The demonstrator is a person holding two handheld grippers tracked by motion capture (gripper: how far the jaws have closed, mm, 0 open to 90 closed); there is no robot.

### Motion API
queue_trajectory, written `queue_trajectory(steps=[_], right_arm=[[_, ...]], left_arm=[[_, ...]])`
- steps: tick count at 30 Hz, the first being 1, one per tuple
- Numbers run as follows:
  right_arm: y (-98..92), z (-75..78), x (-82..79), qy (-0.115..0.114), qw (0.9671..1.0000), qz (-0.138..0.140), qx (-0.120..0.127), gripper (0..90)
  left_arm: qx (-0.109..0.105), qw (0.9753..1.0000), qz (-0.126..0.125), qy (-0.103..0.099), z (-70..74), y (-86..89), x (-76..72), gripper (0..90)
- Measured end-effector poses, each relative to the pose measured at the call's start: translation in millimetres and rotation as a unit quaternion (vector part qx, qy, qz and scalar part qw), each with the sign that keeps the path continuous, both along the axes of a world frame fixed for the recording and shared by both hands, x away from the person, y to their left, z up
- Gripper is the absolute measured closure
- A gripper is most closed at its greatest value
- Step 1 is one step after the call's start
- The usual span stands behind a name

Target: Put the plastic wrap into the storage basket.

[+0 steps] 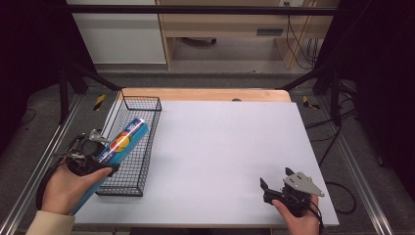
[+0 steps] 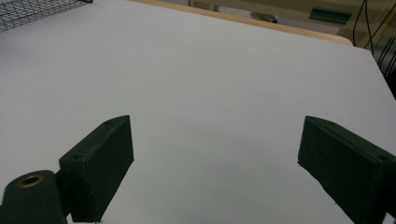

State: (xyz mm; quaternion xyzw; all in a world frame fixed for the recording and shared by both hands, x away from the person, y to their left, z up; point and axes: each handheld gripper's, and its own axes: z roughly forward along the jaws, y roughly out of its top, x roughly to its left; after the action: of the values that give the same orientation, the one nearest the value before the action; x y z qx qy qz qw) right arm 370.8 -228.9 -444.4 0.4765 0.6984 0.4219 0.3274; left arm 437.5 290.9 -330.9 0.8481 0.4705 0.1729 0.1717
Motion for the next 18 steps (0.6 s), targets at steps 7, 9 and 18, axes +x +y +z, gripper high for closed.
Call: queue_trajectory(steps=[7,9,18], right_arm=[[-0.6,0.1,-0.2,-0.001,1.0,-0.001,-0.001,10.7],[-0.6,0.1,-0.1,0.0,1.0,-0.001,0.001,10.7],[-0.5,-0.5,0.2,0.002,1.0,-0.002,-0.001,10.7]], left_arm=[[0.002,0.9999,0.01,0.004,-2.5,0.2,6.5,32.2],[0.003,0.9998,0.017,0.007,-3.9,2.6,9.6,32.2],[0.011,0.9994,0.023,0.021,-8.2,3.0,15.9,32.2]])
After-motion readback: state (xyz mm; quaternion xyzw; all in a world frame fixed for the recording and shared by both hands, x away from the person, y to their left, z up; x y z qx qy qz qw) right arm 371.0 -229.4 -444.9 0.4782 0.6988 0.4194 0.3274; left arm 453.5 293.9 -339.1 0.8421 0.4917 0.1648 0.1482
